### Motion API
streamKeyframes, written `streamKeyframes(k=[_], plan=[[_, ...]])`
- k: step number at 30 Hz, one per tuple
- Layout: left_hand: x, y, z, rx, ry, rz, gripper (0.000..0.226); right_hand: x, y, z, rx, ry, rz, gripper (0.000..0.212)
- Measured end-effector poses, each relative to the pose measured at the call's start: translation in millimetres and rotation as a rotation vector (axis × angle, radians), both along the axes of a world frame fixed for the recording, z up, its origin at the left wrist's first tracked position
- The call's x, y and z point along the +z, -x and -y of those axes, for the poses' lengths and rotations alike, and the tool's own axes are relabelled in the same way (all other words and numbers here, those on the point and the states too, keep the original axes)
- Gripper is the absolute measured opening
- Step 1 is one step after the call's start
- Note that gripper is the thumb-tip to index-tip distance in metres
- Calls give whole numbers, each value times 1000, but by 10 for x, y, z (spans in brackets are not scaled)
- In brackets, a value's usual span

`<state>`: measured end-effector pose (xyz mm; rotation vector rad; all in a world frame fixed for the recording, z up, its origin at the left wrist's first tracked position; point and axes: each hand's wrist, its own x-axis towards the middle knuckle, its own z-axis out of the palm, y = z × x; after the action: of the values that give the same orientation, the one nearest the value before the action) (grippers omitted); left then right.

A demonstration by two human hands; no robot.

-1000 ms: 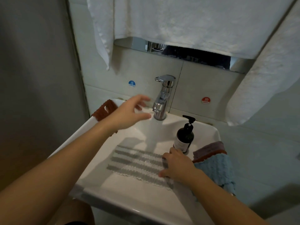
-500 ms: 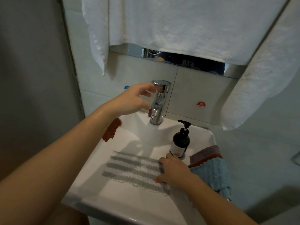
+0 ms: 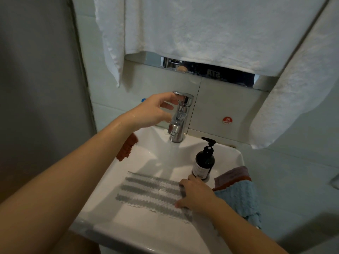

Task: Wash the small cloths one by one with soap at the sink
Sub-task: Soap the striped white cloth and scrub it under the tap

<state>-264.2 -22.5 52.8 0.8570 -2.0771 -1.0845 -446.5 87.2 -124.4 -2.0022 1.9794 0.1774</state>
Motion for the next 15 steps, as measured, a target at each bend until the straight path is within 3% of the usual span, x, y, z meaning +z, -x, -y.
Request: streamKeyframes(k=[15], plan=[[-20, 10, 25, -7, -17, -48, 62, -17, 4, 2, -5, 0, 4, 74]])
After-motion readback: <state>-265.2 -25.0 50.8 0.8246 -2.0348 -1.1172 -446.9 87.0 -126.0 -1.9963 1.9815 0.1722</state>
